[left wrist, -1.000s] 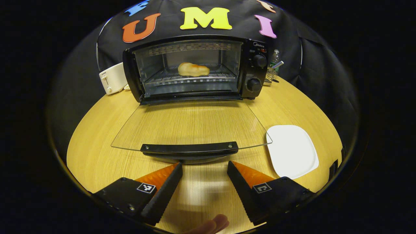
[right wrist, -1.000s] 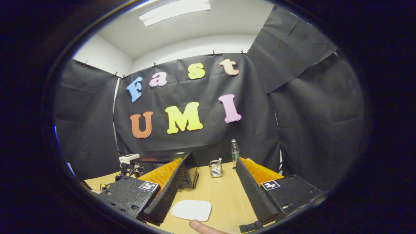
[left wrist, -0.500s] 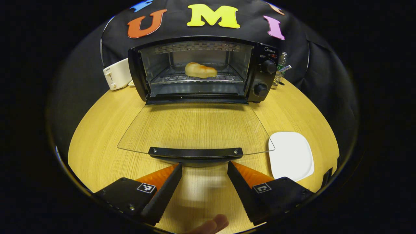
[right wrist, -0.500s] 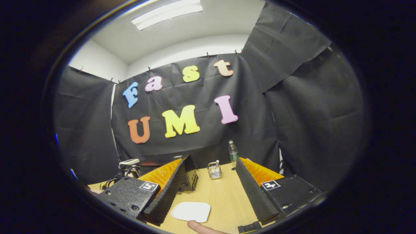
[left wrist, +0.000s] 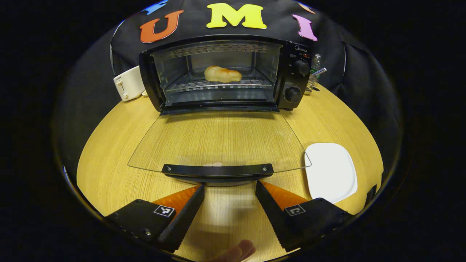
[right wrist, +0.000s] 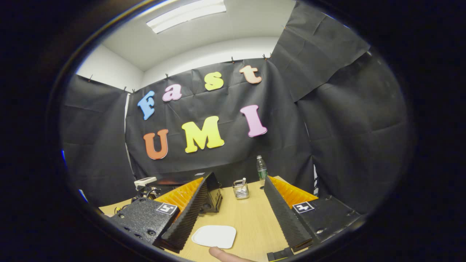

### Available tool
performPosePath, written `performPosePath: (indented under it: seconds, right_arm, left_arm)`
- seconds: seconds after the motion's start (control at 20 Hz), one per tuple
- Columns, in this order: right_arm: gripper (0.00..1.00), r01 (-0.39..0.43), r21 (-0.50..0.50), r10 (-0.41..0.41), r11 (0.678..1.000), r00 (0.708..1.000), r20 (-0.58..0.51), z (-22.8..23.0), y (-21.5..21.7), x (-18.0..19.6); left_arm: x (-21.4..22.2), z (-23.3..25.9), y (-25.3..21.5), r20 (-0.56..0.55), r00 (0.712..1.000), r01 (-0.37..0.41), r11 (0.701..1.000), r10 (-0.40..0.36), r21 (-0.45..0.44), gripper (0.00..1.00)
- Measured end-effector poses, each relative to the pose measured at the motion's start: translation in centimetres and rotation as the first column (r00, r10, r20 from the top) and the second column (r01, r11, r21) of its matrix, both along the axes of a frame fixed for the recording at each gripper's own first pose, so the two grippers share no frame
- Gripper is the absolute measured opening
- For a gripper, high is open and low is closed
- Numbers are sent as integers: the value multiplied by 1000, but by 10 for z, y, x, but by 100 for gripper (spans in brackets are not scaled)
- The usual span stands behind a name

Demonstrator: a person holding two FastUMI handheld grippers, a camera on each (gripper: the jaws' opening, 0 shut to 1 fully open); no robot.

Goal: Open the electric oven with the left hand, put the food in, and close the electric oven.

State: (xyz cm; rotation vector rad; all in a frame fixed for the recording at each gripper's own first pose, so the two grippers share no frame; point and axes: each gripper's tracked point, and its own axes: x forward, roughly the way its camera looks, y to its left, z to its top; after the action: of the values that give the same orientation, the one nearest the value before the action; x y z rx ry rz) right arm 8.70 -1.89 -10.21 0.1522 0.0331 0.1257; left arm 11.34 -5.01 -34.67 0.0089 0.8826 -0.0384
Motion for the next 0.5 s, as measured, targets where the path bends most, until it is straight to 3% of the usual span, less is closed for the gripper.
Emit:
performPosePath:
  seconds: [0.3, 0.5]
  right_arm:
    - [96, 2, 1, -2, 1000, 1000, -1, -2, 0, 3]
    - [96, -3, 2, 3, 1000, 1000, -5, -2, 1, 1]
  left_arm:
    - [7, 29, 2, 110, 994, -15, 1000, 13, 18, 95]
    - [23, 66, 6, 213, 977, 0, 996, -18, 84, 95]
